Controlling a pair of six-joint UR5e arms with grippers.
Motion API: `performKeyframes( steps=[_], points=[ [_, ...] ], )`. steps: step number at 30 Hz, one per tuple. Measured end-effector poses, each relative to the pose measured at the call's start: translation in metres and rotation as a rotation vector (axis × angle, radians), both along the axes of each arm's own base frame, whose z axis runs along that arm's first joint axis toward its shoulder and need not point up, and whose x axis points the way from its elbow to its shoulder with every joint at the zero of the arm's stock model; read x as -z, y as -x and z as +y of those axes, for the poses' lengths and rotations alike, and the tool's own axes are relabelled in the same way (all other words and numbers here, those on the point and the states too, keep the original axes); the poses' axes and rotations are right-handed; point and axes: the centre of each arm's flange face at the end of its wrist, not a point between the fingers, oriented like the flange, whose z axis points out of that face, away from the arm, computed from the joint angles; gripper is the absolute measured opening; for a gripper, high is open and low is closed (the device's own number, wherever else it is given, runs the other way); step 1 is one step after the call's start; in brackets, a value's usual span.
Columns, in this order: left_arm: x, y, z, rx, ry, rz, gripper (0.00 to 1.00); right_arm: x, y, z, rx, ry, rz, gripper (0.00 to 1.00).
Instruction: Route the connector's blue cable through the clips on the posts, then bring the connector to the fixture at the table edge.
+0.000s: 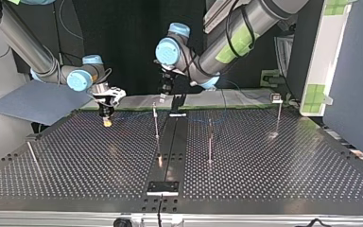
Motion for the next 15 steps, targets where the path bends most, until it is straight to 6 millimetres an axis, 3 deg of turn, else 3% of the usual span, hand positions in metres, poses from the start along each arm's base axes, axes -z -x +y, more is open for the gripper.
performKeyframes(
  steps=[15],
  points=[
    [-0.0025,-0.0041,-0.0033,0.000,0.042,-0.031,1.00,-0.0001,0.0000,-0.0001,0.000,0.001,0.000,0.00]
  ],
)
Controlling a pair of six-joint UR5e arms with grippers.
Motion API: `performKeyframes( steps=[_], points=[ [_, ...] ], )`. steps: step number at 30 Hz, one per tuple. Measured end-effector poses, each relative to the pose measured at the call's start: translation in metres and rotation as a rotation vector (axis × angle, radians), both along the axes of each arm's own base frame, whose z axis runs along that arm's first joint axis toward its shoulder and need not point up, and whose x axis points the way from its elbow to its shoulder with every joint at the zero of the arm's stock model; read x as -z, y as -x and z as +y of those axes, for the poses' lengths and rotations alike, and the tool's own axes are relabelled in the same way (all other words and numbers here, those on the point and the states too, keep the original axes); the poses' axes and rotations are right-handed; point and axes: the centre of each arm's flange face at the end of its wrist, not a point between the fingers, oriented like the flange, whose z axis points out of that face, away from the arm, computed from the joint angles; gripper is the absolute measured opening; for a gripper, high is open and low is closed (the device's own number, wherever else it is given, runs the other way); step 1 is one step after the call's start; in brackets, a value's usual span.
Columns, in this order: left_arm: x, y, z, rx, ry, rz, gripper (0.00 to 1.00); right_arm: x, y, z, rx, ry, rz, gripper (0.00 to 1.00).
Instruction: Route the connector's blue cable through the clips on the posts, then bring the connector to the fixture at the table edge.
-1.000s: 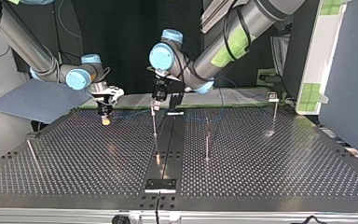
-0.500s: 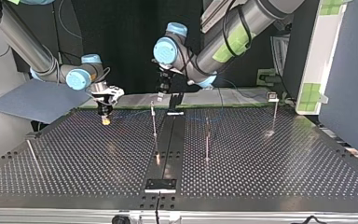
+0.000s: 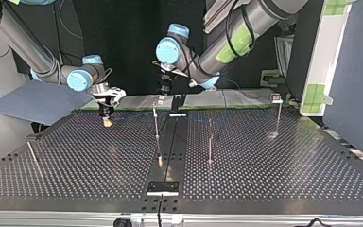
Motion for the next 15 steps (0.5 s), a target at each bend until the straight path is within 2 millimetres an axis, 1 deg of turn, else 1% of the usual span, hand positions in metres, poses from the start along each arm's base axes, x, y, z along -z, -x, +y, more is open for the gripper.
performKeyframes(
  steps=[15],
  points=[
    [0.0023,0.0018,0.0015,-0.006,-0.003,0.018,1.00,-0.0001,-0.0001,0.0000,0.000,0.000,-0.001,0.00]
  ],
)
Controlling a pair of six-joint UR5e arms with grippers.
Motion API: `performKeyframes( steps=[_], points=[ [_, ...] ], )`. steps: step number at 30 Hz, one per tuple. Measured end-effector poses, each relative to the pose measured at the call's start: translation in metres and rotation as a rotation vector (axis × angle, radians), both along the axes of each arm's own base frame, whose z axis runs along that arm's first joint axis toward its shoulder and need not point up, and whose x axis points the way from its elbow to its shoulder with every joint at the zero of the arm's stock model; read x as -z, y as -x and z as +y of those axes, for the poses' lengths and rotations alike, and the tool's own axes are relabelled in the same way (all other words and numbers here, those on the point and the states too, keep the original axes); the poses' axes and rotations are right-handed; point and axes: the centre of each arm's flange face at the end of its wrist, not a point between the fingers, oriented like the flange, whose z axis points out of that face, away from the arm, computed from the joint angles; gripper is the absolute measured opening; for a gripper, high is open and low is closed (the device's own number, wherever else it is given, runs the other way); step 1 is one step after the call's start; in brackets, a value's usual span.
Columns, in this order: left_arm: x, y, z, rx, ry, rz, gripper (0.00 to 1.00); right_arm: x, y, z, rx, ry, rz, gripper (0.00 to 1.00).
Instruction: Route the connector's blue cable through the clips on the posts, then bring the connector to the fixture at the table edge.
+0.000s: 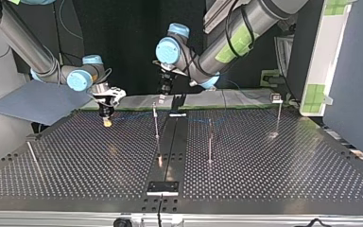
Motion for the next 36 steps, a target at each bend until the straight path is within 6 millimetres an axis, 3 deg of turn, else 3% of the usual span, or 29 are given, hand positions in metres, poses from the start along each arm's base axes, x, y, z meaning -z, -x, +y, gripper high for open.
performKeyframes(
  steps=[12,19,24,31,36],
  points=[
    [-0.011,0.010,-0.003,0.015,-0.022,0.011,1.00,0.000,0.000,0.000,0.000,-0.001,0.000,0.00],
    [-0.045,0.041,-0.017,0.031,-0.012,0.015,1.00,0.000,0.000,0.000,0.000,0.000,0.000,0.00],
    [-0.053,0.065,-0.023,0.046,0.001,0.042,1.00,0.000,0.001,0.000,0.001,-0.001,-0.001,0.00],
    [-0.063,0.118,-0.027,0.117,0.027,0.105,1.00,0.000,0.002,-0.001,0.003,0.002,-0.006,0.00],
    [-0.073,0.130,-0.017,0.085,0.079,0.095,1.00,0.000,0.001,-0.001,0.003,0.001,-0.007,0.00]
  ],
)
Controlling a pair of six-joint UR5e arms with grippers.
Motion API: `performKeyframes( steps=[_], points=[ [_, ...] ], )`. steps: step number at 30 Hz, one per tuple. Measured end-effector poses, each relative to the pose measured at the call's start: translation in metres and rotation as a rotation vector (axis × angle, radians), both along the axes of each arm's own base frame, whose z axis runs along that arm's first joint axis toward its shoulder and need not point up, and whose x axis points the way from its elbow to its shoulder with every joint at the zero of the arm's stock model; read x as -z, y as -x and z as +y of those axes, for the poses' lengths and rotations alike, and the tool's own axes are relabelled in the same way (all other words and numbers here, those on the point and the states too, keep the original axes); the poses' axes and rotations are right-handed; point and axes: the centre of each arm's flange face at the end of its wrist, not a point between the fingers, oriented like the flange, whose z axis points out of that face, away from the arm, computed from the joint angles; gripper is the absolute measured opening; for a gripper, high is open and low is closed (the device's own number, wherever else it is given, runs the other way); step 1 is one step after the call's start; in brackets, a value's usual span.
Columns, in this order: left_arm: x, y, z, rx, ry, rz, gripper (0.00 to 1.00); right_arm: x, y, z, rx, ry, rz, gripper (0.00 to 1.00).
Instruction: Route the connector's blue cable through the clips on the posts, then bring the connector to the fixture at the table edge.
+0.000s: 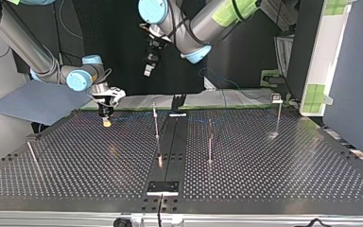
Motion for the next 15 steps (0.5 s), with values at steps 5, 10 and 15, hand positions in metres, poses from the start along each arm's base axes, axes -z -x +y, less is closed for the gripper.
performKeyframes(
  steps=[5,10,15],
  points=[
    [-0.010,-0.002,0.017,-0.057,0.066,-0.017,1.00,0.000,-0.002,0.001,-0.009,-0.001,-0.001,0.00],
    [-0.019,-0.002,0.032,-0.092,0.131,-0.030,1.00,0.001,-0.003,0.002,-0.015,-0.002,-0.002,0.00],
    [-0.027,-0.001,0.044,-0.114,0.193,-0.042,1.00,0.001,-0.005,0.003,-0.018,-0.003,-0.002,0.00]
  ],
)
